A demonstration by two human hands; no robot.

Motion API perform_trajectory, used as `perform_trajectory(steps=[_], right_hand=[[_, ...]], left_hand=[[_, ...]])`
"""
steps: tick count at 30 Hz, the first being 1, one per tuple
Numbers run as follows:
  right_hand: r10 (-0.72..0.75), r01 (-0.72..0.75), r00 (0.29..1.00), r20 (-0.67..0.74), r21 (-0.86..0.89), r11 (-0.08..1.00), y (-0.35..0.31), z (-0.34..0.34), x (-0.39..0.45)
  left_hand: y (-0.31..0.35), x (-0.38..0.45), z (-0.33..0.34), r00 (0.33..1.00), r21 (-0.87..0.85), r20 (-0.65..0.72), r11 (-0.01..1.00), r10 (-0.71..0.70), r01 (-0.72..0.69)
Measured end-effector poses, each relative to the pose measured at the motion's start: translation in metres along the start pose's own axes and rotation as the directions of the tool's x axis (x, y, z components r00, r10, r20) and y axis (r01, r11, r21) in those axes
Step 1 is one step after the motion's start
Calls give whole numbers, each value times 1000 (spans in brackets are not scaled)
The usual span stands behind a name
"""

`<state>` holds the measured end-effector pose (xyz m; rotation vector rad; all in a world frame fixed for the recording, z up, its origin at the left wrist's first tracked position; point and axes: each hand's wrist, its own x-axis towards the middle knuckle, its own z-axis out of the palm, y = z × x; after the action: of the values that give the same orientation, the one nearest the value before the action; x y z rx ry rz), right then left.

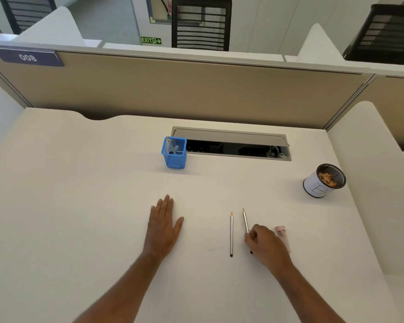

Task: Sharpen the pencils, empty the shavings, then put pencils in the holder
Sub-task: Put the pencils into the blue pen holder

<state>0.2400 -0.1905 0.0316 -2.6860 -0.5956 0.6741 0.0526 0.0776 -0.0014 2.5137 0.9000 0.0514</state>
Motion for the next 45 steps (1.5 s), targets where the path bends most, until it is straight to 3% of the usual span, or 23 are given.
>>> perform_trajectory(steps=[6, 14, 18, 25, 29, 40, 45], right_hand=[[-24, 45, 996, -81, 258, 965, -15, -27, 16], [-200, 225, 973, -111, 619, 752, -102, -74, 68], [-309, 333, 937, -160, 673, 660, -154, -85, 93], [-303, 350, 930, -210, 759, 549, -235, -87, 129], [-283, 404, 914, -291, 727, 555, -262, -77, 147], [-285, 450, 890, -355, 594, 666, -285, -52, 172], [-323, 446, 888, -327, 439, 780, -291, -39, 174]], left_hand=[[-6, 0, 10, 999, 129, -4, 991, 36, -35], [-5, -1, 12, 999, 122, -38, 992, 21, -16], [-8, 0, 15, 999, 126, -38, 992, 16, -11], [-11, 0, 18, 999, 124, -45, 992, 9, -3], [-11, 0, 18, 998, 111, -58, 994, 12, -5], [-8, -1, 14, 998, 97, -66, 995, 11, -5], [-10, -1, 15, 997, 98, -74, 995, 14, -7]])
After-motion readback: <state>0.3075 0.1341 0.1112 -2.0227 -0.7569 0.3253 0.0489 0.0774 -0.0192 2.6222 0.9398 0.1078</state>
